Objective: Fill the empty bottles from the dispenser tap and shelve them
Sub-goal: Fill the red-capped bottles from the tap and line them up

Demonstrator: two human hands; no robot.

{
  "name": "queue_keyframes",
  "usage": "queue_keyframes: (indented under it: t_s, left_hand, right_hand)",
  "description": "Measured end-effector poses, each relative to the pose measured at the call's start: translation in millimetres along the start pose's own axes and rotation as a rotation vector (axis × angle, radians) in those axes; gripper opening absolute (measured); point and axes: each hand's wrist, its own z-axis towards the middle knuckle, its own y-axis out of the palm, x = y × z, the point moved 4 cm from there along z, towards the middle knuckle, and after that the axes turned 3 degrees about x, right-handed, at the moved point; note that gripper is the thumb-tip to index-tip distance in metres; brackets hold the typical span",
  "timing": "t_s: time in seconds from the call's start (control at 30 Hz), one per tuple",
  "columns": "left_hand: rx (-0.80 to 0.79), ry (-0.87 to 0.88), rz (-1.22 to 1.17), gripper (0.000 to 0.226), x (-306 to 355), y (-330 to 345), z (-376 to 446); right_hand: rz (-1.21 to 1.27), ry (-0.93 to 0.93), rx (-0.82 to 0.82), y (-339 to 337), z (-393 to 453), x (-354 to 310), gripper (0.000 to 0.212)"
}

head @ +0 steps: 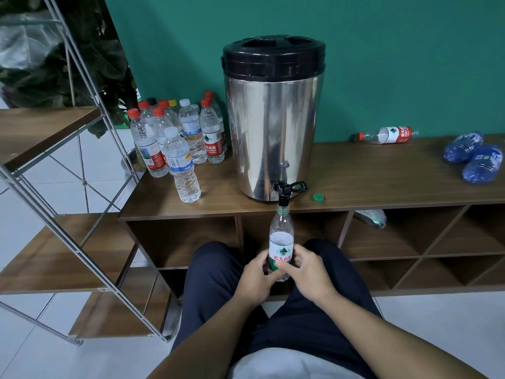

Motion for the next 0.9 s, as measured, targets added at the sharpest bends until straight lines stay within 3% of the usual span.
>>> queue_keyframes:
  t_s: [0.9]
  left_hand:
    - [0.004,0.002,0.011,0.040,4.3,-1.5,-2.5]
  right_hand:
    - [0.035,-0.010,-0.005,-0.3,-3.1,-4.9,0.037]
